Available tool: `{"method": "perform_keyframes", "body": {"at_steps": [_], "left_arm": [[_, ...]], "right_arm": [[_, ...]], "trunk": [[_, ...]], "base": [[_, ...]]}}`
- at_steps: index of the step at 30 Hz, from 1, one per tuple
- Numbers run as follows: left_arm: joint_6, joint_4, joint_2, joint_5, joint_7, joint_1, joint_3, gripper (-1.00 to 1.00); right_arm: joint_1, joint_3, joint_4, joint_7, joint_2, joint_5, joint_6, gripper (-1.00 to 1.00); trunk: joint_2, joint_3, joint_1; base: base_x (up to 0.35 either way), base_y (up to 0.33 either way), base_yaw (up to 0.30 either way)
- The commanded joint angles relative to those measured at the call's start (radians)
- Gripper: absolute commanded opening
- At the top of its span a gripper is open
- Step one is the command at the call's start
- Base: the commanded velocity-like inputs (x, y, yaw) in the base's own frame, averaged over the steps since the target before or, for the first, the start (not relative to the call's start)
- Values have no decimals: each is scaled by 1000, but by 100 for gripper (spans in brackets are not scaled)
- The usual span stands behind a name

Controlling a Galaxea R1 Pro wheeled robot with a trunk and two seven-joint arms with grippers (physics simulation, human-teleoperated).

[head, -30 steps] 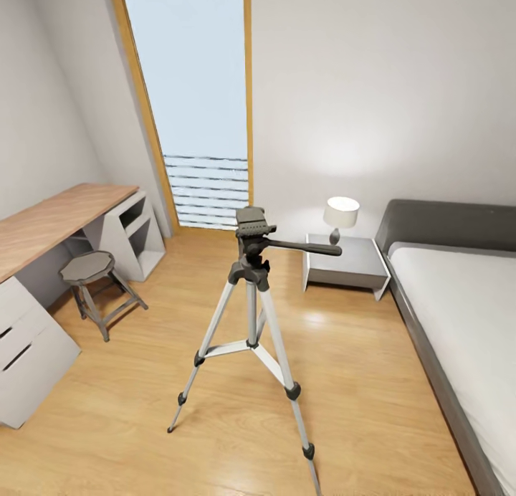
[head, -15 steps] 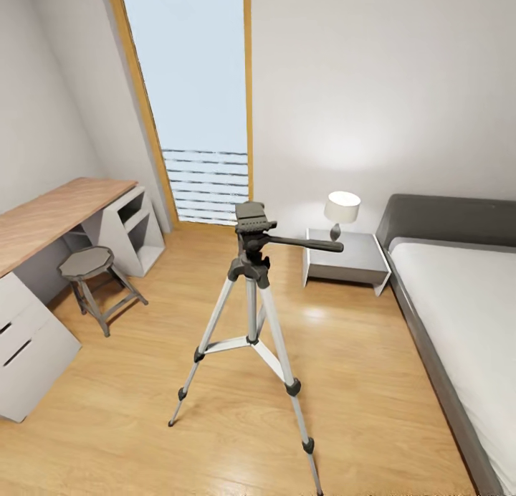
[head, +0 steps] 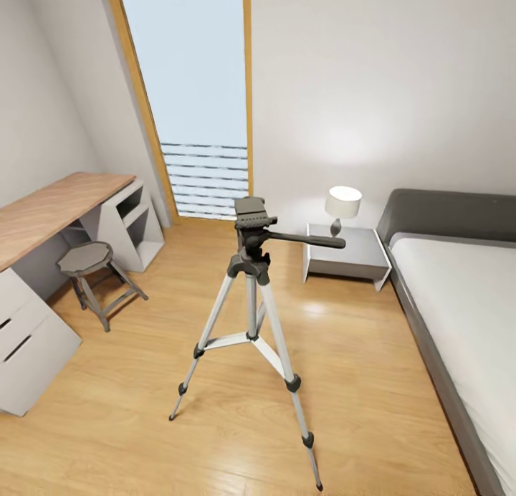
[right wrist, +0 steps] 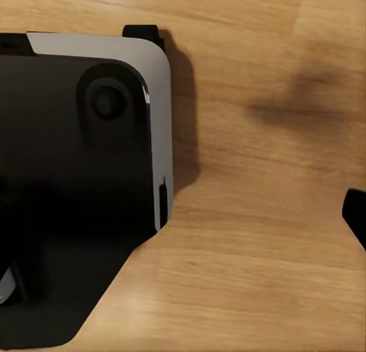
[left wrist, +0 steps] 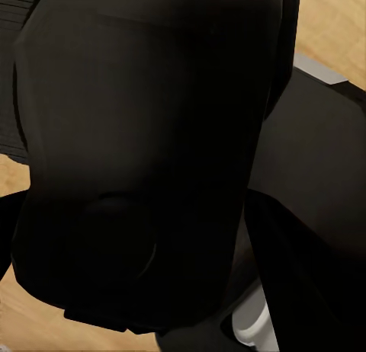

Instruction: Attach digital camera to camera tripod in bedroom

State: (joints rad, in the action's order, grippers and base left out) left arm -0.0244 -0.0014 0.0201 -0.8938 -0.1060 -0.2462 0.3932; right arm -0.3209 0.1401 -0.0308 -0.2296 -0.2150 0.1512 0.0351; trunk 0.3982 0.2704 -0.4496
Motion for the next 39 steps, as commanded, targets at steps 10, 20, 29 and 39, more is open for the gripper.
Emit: {"method": "perform_keyframes", "body": {"at_steps": [10, 20, 29, 39], "left_arm": [[-2, 0, 0, -7, -2, -1, 9, -100], [-2, 0, 0, -7, -3, -1, 9, -100], [-2, 0, 0, -7, -3, -1, 9, -100], [-2, 0, 0, -8, -3, -1, 9, -100]], "right_arm": [[-1, 9, -1, -1, 0, 10, 0, 100], [-1, 9, -1, 0, -1, 10, 0, 100], [-1, 9, -1, 2, -1, 10, -1, 100], [-1, 9, -1, 2, -3, 12, -11, 100]], "trunk": [[2, 17, 0], [2, 33, 0], [2, 45, 0], [2, 48, 0]], "base": [[0, 0, 0], [0, 0, 0], [0, 0, 0], [0, 0, 0]]}}
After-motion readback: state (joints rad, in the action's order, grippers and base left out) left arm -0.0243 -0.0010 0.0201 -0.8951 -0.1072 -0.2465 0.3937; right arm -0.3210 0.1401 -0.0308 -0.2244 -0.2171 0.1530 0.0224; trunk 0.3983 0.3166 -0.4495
